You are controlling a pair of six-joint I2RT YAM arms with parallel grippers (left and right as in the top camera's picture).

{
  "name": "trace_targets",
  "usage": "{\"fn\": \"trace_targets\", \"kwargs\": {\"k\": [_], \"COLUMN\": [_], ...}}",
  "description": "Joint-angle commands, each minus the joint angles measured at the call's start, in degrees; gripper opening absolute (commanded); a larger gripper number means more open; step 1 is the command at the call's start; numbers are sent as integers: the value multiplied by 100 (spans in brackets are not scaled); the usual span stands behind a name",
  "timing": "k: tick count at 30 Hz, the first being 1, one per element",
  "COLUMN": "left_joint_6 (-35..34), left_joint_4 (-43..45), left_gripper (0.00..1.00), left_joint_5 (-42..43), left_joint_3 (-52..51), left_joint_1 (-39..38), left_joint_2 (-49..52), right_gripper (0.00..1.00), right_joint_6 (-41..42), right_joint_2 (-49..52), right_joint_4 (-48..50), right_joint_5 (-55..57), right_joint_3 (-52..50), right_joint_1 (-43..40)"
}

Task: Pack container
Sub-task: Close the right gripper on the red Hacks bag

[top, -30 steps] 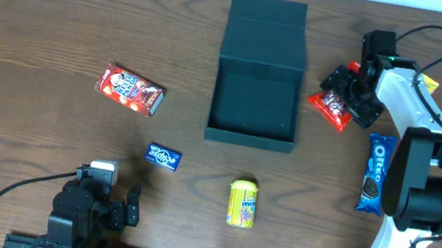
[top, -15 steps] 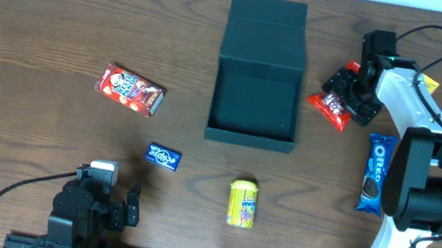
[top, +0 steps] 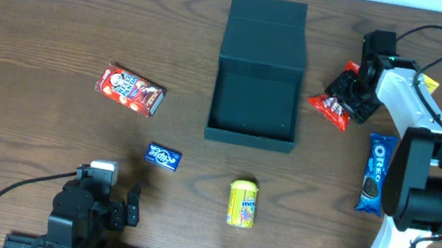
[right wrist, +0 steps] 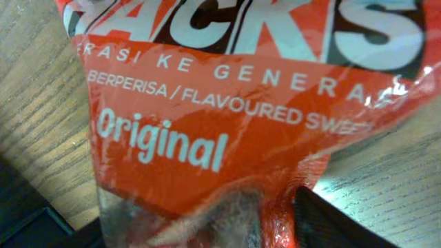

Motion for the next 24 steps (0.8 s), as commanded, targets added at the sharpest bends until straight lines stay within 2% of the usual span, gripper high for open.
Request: {"fn": "trace_targets", "kwargs": {"k": [1,11,13,17,24], "left_joint_6": [120,120,120,120,120], "left_joint_4": [-184,-184,-184,-184,-184], "left_gripper": [95,96,95,95,95], "left_joint_5": [22,22,22,22,22], "left_joint_3": [-184,-184,-184,-184,-184], "left_joint_1": [37,37,37,37,37], "left_joint_2": [-26,-26,-26,-26,-26], "right_gripper": [61,54,47,42,41], "right_joint_6": [-9,-9,-9,-9,-9], "right_joint_2": [83,83,83,81,55], "right_joint_4": [-63,-83,-90,-149,-212], "right_joint_5": [61,59,42,17,-4], "right_joint_3": [-44,-44,-44,-44,-44], "right_joint_1": [92,92,94,131,177]}}
